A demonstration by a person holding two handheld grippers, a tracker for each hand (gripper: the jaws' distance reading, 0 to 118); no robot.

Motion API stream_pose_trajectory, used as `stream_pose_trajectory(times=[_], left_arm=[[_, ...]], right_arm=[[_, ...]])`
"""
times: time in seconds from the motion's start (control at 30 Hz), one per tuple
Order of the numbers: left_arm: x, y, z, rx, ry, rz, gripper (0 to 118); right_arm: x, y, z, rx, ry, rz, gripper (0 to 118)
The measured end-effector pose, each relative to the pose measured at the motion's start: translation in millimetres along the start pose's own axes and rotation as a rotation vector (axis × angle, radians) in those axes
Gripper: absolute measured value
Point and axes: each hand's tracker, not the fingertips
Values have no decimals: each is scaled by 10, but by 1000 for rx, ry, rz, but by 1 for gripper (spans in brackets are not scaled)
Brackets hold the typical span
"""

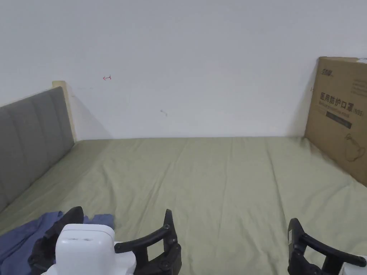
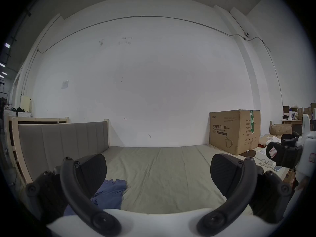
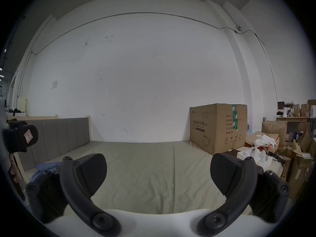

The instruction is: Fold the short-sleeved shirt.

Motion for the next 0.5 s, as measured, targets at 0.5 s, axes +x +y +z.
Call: stream_pose_trajectory(times=[0.5], left_arm=[[578, -568, -66, 198, 93, -1390, 118]], right_arm=[[1091, -1012, -110, -478, -414, -1653, 118]])
